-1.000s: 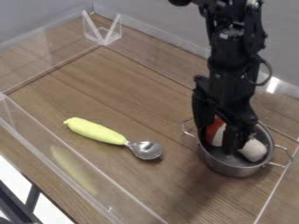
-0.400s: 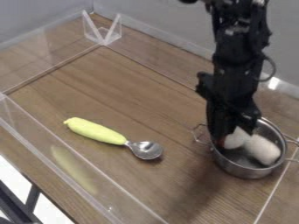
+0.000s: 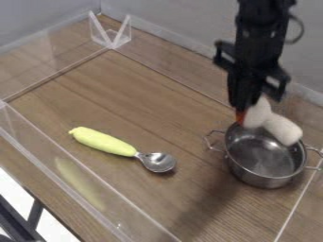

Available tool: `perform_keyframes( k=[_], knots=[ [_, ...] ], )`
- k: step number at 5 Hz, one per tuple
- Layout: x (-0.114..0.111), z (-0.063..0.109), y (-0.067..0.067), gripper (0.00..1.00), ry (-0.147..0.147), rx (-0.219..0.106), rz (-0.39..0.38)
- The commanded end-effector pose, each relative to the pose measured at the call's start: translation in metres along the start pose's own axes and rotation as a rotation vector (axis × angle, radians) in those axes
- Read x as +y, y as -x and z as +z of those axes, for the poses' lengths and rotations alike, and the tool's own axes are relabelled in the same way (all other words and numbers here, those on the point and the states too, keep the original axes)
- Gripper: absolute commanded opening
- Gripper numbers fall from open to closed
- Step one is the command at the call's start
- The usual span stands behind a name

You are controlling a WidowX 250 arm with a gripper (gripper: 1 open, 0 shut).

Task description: Put mushroom into the silver pot

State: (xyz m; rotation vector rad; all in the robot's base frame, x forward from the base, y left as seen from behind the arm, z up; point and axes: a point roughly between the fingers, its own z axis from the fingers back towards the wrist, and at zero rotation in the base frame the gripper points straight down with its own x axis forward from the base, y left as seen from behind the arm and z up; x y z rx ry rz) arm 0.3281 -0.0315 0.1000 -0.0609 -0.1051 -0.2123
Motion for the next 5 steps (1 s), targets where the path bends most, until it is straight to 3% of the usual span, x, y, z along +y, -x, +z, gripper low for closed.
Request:
perform_keyframes(
  k=[1,2,5],
  knots=[
    [0.007,0.011,-0.009,0.0,-0.019,-0.045,0.041],
    [0.006,-0.004,-0.008,1.0,-0.016,-0.032,0.041],
    [-0.009,-0.023,0.0,1.0,0.001,-0.014,0.035]
  ],
)
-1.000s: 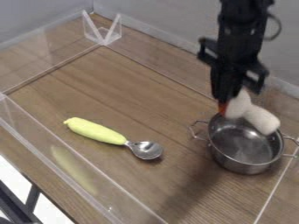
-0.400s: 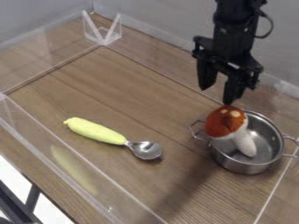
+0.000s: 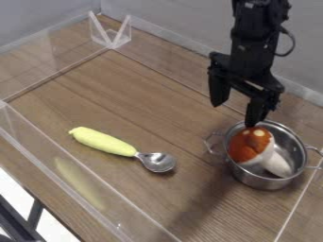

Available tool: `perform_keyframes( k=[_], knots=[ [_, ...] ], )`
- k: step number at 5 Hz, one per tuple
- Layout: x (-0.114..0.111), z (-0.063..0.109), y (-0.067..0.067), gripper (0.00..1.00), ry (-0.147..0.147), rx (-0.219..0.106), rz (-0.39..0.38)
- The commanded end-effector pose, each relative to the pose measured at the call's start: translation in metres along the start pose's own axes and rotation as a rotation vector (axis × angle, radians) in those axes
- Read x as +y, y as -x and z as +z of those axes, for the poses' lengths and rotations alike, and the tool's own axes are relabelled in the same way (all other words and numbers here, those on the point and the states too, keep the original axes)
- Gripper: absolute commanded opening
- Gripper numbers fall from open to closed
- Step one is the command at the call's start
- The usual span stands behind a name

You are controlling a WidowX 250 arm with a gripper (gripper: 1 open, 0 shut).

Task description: Put mushroom into the silver pot

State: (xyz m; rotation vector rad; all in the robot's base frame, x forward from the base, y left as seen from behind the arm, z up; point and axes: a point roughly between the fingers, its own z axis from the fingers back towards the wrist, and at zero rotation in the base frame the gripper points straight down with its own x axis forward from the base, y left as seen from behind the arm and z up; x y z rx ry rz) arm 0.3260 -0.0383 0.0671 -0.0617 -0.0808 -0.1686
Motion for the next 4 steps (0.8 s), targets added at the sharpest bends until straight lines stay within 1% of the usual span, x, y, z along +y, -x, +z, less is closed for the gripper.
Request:
perform_keyframes(
  k=[1,2,3,4],
  knots=[
    [-0.008,0.0,-0.002,1.0,0.013,-0.026,-0.012],
    [-0.012,-0.011,0.001,1.0,0.025,-0.014,-0.015],
    [-0.015,-0.021,0.003,1.0,0.031,0.003,-0.027],
    [-0.018,-0.021,0.003,1.0,0.037,0.02,-0.036]
  ],
)
